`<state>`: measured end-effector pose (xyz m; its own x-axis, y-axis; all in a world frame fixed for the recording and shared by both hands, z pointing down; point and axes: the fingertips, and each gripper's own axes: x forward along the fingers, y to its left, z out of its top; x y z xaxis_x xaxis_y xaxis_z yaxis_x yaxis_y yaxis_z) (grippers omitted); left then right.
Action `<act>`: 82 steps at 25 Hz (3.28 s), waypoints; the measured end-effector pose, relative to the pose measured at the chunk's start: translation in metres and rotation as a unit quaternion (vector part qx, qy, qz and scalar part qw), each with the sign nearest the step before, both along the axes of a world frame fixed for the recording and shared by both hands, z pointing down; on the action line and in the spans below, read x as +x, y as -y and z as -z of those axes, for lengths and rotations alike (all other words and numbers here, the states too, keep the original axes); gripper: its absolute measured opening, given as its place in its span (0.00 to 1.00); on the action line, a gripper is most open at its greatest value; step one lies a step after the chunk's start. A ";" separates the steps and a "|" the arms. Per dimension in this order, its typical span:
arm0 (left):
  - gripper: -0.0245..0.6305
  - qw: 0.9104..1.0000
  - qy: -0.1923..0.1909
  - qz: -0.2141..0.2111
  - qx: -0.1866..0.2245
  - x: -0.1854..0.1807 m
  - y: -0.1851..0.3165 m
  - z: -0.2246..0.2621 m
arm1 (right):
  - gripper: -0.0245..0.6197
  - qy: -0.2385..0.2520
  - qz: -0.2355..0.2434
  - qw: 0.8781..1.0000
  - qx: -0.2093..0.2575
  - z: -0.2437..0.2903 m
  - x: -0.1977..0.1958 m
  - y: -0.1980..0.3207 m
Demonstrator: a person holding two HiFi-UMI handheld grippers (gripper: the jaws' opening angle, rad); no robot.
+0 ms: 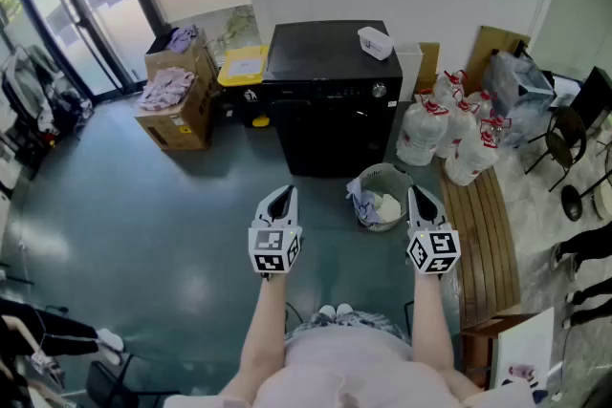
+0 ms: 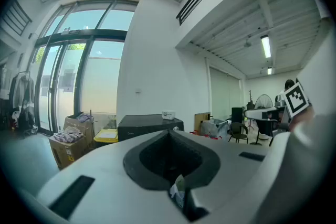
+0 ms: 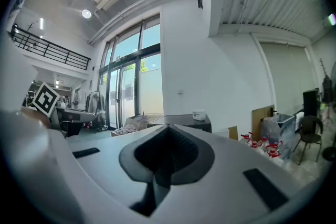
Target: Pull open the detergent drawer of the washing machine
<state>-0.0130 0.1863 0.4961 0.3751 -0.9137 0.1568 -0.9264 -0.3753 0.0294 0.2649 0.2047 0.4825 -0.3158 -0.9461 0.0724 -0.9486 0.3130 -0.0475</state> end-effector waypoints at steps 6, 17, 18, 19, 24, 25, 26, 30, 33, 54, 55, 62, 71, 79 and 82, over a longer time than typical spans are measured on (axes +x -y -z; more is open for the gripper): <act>0.07 1.000 0.001 -0.002 0.000 0.000 0.001 -0.001 | 0.06 0.004 0.000 1.000 0.000 -0.001 -0.002 0.004; 0.07 1.000 -0.005 0.005 -0.005 -0.011 0.003 -0.004 | 0.06 0.016 0.012 1.000 -0.005 -0.002 -0.016 0.007; 0.07 1.000 -0.006 0.005 -0.006 -0.012 0.004 -0.005 | 0.06 0.018 0.015 1.000 -0.007 -0.002 -0.017 0.007; 0.07 1.000 -0.005 0.004 -0.008 -0.011 0.004 -0.006 | 0.06 0.021 0.019 1.000 -0.009 -0.003 -0.019 0.007; 0.07 1.000 -0.013 -0.002 -0.022 -0.008 0.004 -0.016 | 0.06 0.033 0.035 0.999 -0.024 -0.011 -0.025 0.006; 0.08 1.000 -0.014 0.000 -0.023 -0.008 0.005 -0.017 | 0.06 0.036 0.038 0.998 -0.024 -0.012 -0.026 0.006; 0.08 1.000 -0.014 0.002 -0.024 -0.009 0.005 -0.016 | 0.06 0.039 0.039 0.998 -0.023 -0.011 -0.026 0.006; 0.08 1.000 -0.021 -0.001 -0.019 -0.009 0.008 -0.008 | 0.06 0.049 0.038 0.998 -0.018 -0.006 -0.025 0.006; 0.08 1.000 -0.026 -0.007 -0.012 -0.009 0.009 -0.001 | 0.15 0.057 0.042 0.997 -0.011 -0.002 -0.025 0.006; 0.55 0.998 -0.043 -0.053 0.013 0.009 0.004 0.005 | 0.65 0.081 0.036 0.996 0.001 0.001 -0.023 0.007; 0.56 0.997 -0.046 -0.053 0.015 0.009 0.004 0.006 | 0.67 0.081 0.034 0.996 0.002 0.001 -0.022 0.006; 0.59 0.997 -0.040 -0.057 0.016 0.012 0.008 0.006 | 0.72 0.082 0.032 0.996 0.003 0.002 -0.023 0.009; 0.59 0.997 -0.022 -0.072 0.017 -0.004 0.025 0.003 | 0.72 0.087 0.017 0.996 0.006 0.001 -0.036 0.018; 0.59 0.997 -0.009 -0.073 0.021 -0.019 0.037 0.000 | 0.72 0.094 0.017 0.995 0.013 -0.001 -0.050 0.026; 0.59 0.997 -0.009 -0.071 0.019 -0.021 0.043 -0.004 | 0.72 0.089 0.023 0.996 0.012 -0.004 -0.056 0.034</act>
